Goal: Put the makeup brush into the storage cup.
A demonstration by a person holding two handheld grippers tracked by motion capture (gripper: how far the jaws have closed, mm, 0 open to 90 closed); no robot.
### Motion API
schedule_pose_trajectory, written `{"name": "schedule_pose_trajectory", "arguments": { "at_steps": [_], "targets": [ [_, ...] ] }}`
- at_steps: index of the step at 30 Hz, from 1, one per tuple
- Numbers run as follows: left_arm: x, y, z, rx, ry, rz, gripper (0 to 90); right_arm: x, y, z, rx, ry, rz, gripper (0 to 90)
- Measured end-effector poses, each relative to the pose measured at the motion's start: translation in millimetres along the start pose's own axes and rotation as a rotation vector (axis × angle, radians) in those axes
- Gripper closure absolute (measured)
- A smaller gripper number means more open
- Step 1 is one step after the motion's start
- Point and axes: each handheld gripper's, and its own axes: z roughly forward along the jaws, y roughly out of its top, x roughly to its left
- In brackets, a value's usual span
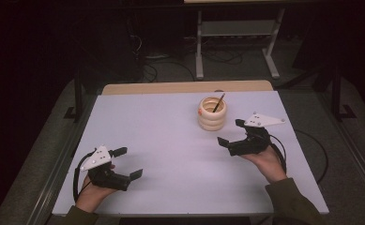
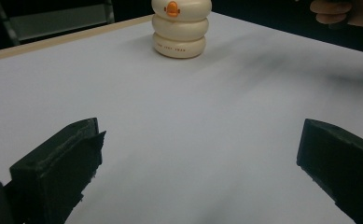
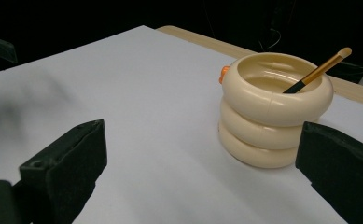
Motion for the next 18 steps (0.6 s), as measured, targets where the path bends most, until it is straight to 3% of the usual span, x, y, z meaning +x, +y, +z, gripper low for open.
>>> {"name": "schedule_pose_trajectory", "arguments": {
  "at_steps": [18],
  "targets": [
    [0.1,-0.1,-0.3,-0.009,-0.001,-0.007,0.0,2.9,-27.9,-27.1,-0.014,-0.016,0.018,1.3]
  ]
}}
